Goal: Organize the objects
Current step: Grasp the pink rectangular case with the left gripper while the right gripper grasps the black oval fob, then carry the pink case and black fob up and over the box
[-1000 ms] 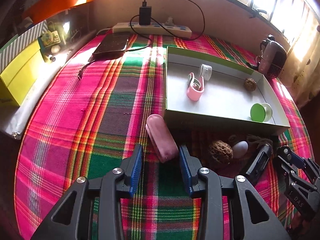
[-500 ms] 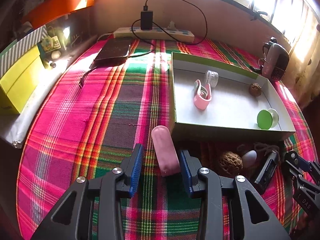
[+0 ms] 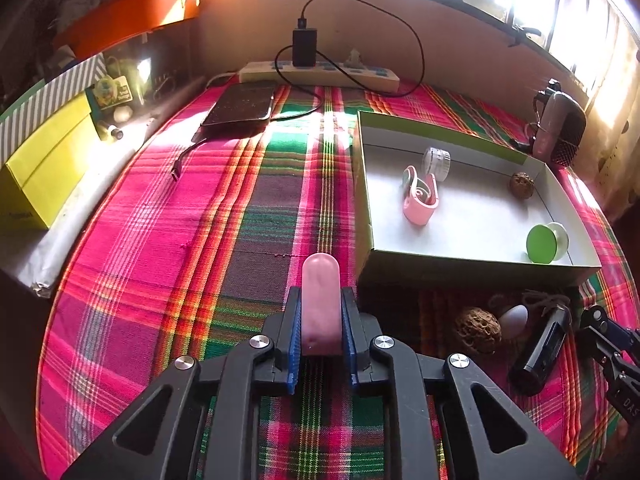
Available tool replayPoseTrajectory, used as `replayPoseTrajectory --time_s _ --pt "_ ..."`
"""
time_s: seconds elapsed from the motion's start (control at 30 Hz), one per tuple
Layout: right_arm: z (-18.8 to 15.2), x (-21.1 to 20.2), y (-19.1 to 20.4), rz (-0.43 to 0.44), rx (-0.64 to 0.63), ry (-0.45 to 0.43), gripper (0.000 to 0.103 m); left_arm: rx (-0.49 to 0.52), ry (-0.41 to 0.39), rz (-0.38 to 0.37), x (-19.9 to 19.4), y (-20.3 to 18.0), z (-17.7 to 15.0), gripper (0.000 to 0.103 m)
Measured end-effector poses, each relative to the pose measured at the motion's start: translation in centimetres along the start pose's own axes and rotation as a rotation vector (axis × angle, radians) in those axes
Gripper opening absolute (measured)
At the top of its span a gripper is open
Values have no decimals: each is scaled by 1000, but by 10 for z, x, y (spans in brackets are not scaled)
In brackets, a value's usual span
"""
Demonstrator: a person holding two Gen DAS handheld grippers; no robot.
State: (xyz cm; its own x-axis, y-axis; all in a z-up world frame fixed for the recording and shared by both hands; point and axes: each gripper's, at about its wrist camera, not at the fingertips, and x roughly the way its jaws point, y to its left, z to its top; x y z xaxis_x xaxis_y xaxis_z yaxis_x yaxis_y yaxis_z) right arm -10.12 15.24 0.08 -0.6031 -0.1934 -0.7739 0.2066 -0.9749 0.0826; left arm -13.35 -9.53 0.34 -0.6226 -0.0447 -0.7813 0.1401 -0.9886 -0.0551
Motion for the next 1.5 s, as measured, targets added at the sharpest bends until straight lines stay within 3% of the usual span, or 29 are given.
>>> replayPoseTrajectory --time_s 0.07,0.7,1.5 --pt "0 0 -2 -2 7 -2 37 5 -2 6 0 -1 0 16" --pt "0 0 0 -10 -4 -3 36 31 -23 43 -2 -7 -2 16" --pt "2 -8 4 -15 -19 -33 36 30 -17 37 -9 -8 -5 16"
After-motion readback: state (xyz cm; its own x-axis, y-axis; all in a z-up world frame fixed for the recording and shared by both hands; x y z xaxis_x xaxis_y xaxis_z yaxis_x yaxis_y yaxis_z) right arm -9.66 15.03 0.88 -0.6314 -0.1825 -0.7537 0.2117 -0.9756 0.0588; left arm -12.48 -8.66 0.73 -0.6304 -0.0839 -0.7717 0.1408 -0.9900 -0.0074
